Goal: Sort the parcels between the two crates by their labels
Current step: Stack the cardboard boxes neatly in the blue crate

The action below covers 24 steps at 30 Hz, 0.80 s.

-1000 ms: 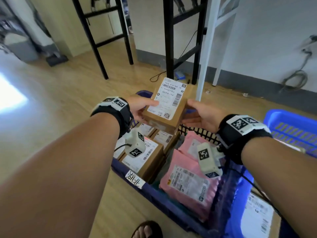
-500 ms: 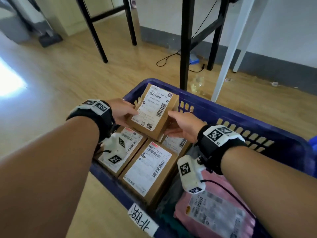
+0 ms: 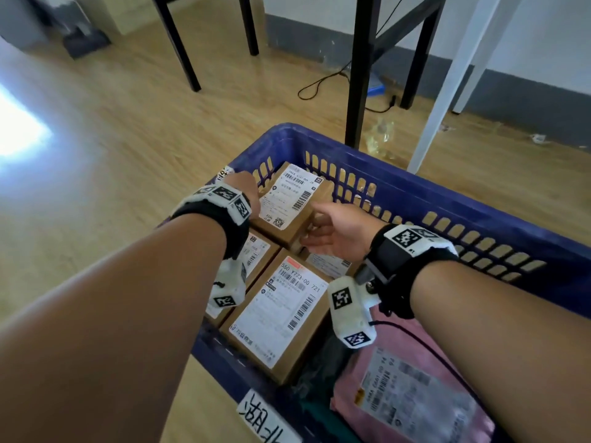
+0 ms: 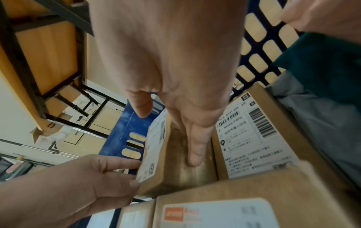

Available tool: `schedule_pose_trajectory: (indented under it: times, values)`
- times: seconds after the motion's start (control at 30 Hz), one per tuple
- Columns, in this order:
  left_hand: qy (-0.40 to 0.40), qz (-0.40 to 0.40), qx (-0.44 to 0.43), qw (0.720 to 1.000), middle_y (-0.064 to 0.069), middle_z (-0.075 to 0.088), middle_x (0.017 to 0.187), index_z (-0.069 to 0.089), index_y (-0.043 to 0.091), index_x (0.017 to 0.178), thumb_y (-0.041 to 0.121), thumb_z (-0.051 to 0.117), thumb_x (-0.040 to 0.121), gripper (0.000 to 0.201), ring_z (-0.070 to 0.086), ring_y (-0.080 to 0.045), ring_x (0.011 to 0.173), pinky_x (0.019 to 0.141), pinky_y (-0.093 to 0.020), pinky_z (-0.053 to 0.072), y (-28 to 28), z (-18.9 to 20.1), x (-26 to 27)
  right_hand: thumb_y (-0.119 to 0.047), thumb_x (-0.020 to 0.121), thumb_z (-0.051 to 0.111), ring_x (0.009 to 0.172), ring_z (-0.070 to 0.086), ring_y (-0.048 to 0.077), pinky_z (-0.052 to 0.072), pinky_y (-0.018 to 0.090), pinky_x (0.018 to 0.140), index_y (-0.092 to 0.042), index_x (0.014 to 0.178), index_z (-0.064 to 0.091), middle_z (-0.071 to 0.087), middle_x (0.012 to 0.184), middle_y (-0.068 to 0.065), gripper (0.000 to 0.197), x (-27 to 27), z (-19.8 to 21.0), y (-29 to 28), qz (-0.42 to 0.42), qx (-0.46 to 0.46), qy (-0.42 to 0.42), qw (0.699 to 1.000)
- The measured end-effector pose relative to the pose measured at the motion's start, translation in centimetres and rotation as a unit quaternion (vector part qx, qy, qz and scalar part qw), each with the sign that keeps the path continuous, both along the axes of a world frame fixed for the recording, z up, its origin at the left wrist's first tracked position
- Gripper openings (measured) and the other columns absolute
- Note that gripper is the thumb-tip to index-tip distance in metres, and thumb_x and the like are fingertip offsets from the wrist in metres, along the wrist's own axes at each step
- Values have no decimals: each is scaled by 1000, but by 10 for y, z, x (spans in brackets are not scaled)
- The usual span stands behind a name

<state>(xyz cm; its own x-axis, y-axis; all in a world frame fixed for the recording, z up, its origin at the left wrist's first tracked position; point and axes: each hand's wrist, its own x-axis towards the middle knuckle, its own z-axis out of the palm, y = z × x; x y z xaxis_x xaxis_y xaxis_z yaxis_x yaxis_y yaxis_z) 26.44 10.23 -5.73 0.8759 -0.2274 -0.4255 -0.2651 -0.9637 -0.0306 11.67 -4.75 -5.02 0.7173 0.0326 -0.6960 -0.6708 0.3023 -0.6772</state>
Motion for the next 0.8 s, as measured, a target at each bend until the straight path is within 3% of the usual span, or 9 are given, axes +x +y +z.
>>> schedule_pose_trajectory:
  times: [0.1,0.2,0.3,0.4,0.5,0.57,0.67,0.8]
  values:
    - [-19,-10,-2,1000,-3,71,97,71,15,98,21,73,75,24,66,-22,84,78,-38,57,-5,26,-27,-30,99,48,99,61,26,49,38,89,-8,99,59,62,104,12,24,-6,6,-6,6,-46,-17,999]
    - [-23,11,-31,999,-5,69,111,70,12,110,21,73,79,33,65,-24,97,88,-39,55,-8,44,-51,-24,98,48,97,60,23,50,37,90,-5,120,57,60,107,11,30,-20,16,-16,8,-132,-37,991]
    - [-33,-14,-41,999,-3,60,130,62,14,126,25,70,84,44,58,-24,115,98,-38,48,-22,59,-80,-15,96,49,90,60,21,51,38,87,-2,123,56,59,106,11,31,-41,35,-27,28,-221,-80,971]
    - [-30,-48,-52,997,-4,51,141,54,17,135,27,66,88,50,52,-25,125,103,-37,44,-44,79,-109,-11,92,52,87,59,21,51,38,84,-1,112,67,62,96,6,27,-69,62,-44,72,-365,-147,916]
    - [-36,-73,-79,994,-7,56,134,58,16,130,24,65,88,44,56,-26,118,100,-40,46,-67,104,-141,-16,92,56,99,58,14,47,25,80,-14,114,68,65,113,-1,25,-107,92,-66,124,-489,-180,844]
    - [-36,-99,-80,991,-6,63,124,63,15,123,25,65,87,38,60,-26,109,94,-39,50,-83,124,-164,-18,93,57,98,56,12,44,22,77,-15,122,62,63,120,1,30,-134,111,-81,139,-526,-185,818]
    - [-33,-142,-82,986,-7,67,113,66,12,116,27,66,85,34,64,-25,100,87,-36,54,-109,158,-201,-21,93,57,109,57,19,42,25,83,-13,123,60,61,123,5,32,-178,140,-104,145,-575,-167,788]
    - [-42,-195,-90,976,-7,62,124,62,12,122,30,65,87,40,60,-25,110,88,-31,50,-149,191,-258,-22,90,56,120,53,23,40,27,97,-19,126,58,57,131,3,36,-248,161,-142,151,-651,-96,738]
